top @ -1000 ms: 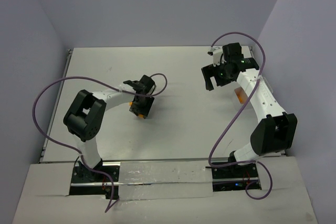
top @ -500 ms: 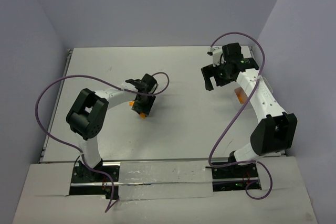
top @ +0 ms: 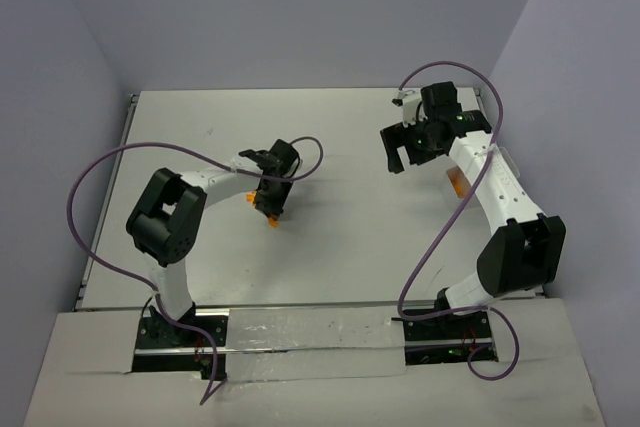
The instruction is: Sort the legos into containers by color
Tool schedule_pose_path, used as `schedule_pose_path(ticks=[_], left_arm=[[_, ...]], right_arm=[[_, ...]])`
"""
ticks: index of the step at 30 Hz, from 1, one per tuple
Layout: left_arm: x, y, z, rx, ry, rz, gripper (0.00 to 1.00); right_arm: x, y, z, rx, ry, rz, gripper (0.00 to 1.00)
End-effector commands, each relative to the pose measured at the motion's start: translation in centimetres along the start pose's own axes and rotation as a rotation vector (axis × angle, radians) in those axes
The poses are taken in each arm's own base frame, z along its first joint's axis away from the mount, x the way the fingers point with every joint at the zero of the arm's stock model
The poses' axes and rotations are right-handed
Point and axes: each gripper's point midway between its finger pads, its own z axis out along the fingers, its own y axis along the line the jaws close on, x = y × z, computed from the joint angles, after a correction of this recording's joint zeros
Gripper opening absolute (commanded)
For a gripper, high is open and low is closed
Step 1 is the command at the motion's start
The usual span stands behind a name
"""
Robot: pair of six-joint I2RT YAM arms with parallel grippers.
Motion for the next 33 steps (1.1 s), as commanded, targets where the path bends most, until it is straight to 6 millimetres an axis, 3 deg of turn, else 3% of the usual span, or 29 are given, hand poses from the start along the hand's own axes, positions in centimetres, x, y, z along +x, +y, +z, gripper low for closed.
schedule_pose_path(ticks=[1,5,7,10,13,16,19,25,33], left_arm=[[-3.4,-1.0,-2.8,0.045,-0.091,-0.014,0.16],[-7.2,-2.1,-6.9,0.095,-0.219,-0.076,0.09],[-9.2,-2.6,-9.5,0.133,-0.295,-0.127,0.04],[-11.4,-3.4,-12.7,0.199,-0.390,-0.194,0.00],[-13.2,-4.8,-15.4,0.310,-0.457,-0.252,0.00],[-14.1,-6.3,-17.1,0.411,-0.464,-0.281,0.00],[-16.3,-6.9,-19.5,0.490,-0.512,-0.340,0.00],[-18.0,-7.9,-21.0,0.579,-0.516,-0.395,0.00],[-17.6,-8.8,-21.6,0.648,-0.496,-0.413,0.00]], right_arm=[[-1.2,1.4,0.0,-0.054,-0.046,-0.010,1.00],[-2.1,4.6,-0.8,-0.215,-0.092,-0.010,1.00],[-3.0,7.8,-1.9,-0.388,-0.154,-0.003,1.00],[-4.6,10.6,-3.0,-0.524,-0.238,0.009,1.00],[-6.1,13.1,-3.8,-0.604,-0.280,0.024,1.00],[-7.7,14.5,-3.7,-0.624,-0.332,0.037,1.00],[-8.3,16.8,-3.1,-0.639,-0.332,0.041,1.00],[-9.4,18.7,-2.5,-0.633,-0.333,0.034,0.94],[-9.9,18.2,-1.0,-0.562,-0.321,0.057,0.81]])
